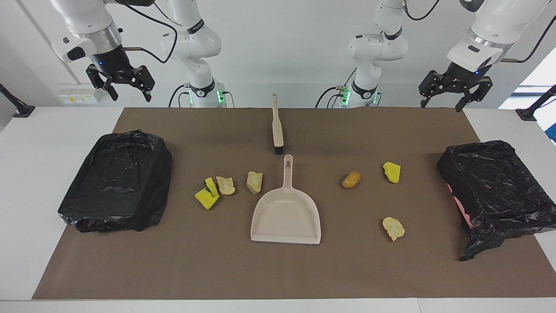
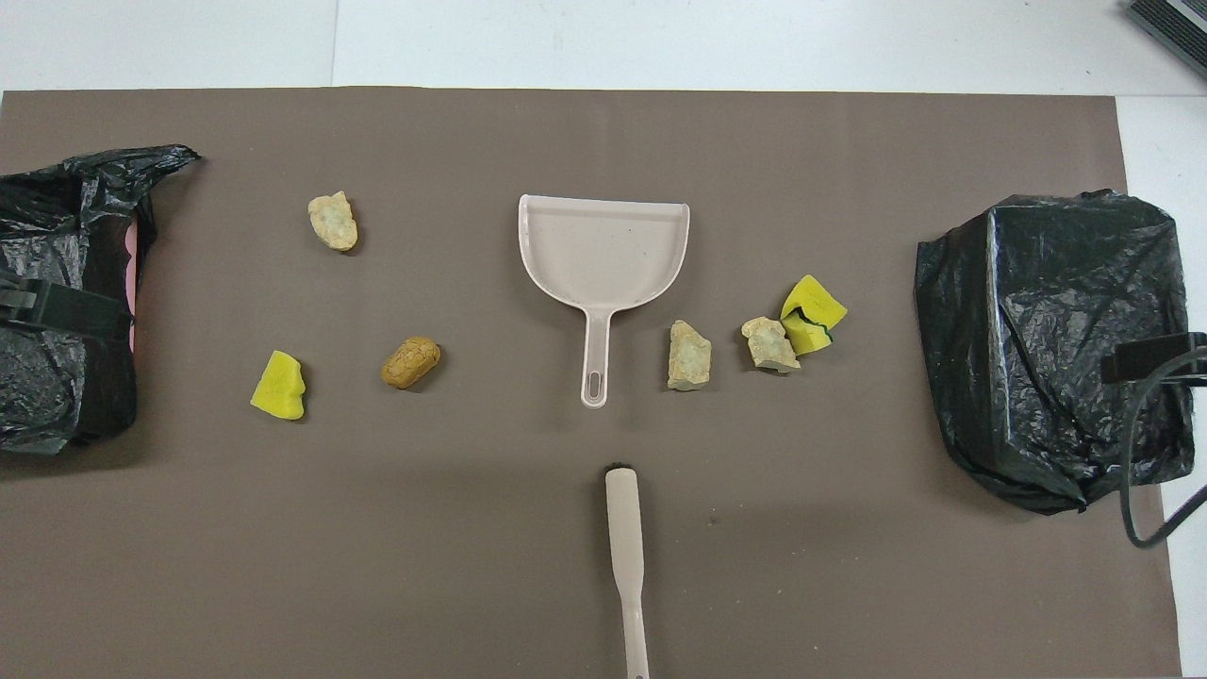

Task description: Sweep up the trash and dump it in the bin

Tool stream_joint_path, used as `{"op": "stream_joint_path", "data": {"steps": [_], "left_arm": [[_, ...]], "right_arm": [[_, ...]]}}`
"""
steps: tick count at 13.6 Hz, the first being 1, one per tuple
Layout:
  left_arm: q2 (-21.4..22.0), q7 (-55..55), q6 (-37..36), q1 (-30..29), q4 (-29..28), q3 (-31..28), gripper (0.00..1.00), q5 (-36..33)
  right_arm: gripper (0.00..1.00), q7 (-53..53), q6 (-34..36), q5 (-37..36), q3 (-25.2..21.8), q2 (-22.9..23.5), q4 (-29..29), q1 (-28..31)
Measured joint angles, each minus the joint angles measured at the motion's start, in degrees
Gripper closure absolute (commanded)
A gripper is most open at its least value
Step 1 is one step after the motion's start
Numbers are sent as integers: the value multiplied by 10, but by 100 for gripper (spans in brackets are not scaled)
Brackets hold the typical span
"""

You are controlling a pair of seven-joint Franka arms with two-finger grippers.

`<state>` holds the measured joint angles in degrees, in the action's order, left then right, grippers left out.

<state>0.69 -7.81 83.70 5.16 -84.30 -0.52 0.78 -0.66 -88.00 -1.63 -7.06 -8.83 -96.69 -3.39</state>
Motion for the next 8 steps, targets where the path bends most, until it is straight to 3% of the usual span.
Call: {"op": "stream_joint_path", "data": {"steps": [8], "left_arm": [[1, 0, -2, -1, 0, 4, 0, 0]], "right_arm": [[0, 0, 4, 0, 0, -2, -2, 0]]}}
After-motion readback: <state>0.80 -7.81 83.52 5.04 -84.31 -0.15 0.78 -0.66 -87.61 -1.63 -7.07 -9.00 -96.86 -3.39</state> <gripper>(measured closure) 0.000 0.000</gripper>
